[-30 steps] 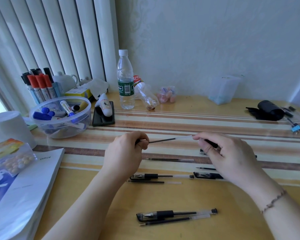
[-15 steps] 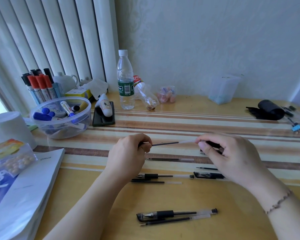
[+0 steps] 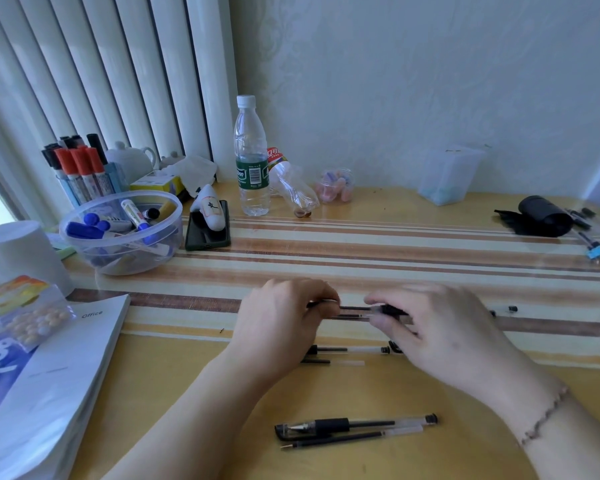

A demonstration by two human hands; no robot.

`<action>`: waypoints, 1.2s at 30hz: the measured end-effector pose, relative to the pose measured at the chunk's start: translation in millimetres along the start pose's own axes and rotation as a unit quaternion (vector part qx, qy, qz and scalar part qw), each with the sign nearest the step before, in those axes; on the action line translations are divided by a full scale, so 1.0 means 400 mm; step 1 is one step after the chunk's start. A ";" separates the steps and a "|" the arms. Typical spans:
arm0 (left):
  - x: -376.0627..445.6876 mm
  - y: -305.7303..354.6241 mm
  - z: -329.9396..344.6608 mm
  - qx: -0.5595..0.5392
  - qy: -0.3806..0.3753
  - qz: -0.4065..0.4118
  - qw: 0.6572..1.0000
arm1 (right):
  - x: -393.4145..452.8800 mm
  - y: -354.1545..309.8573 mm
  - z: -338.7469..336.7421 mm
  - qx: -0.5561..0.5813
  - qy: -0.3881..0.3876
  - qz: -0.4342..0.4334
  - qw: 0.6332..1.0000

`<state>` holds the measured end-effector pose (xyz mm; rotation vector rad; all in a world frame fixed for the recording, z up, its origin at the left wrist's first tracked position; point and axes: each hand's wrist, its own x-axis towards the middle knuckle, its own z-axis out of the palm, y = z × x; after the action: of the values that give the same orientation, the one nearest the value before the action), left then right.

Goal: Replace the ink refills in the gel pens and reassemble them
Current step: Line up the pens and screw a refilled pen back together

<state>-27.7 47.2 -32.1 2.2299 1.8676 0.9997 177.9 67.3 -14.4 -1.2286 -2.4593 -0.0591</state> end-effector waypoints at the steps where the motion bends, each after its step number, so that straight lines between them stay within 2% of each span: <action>1: -0.004 0.010 0.006 -0.048 -0.006 0.003 0.999 | -0.001 -0.008 0.010 0.034 -0.015 0.004 0.999; 4: -0.007 0.016 0.013 -0.158 -0.012 0.010 0.987 | -0.003 -0.018 0.031 0.119 -0.017 0.009 0.993; 7: 0.002 0.005 -0.006 -0.275 0.039 -0.032 0.960 | -0.001 -0.005 0.031 0.151 0.030 0.019 0.988; 9: 0.007 0.001 -0.018 -0.311 0.059 -0.052 0.947 | 0.000 0.003 0.022 0.163 0.069 0.027 0.984; 12: 0.009 0.004 -0.024 -0.343 0.031 -0.076 0.936 | -0.002 0.001 0.013 0.184 0.099 0.022 0.978; 20: 0.002 0.020 -0.013 -0.303 -0.010 -0.069 0.951 | -0.006 -0.017 0.009 0.156 0.085 -0.016 0.984; 25: -0.005 0.022 -0.004 -0.283 -0.031 -0.042 0.958 | -0.002 -0.022 0.004 0.124 0.112 -0.044 0.985; 29: -0.006 0.016 -0.003 -0.252 -0.020 -0.019 0.967 | -0.005 -0.025 0.006 0.178 0.077 -0.034 0.980; 31: -0.003 0.012 -0.004 -0.257 -0.011 -0.032 0.966 | -0.008 -0.021 0.005 0.191 0.044 0.004 0.981; 33: -0.001 0.010 -0.004 -0.251 -0.008 -0.035 0.967 | -0.010 -0.019 0.004 0.188 0.037 0.027 0.981; 36: -0.002 0.010 -0.004 -0.235 -0.011 -0.023 0.972 | -0.007 -0.020 -0.006 0.128 0.032 0.016 0.991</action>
<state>-25.0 45.0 -29.5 1.9010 1.4685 1.2448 173.7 59.8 -12.0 -1.1342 -2.3060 0.2145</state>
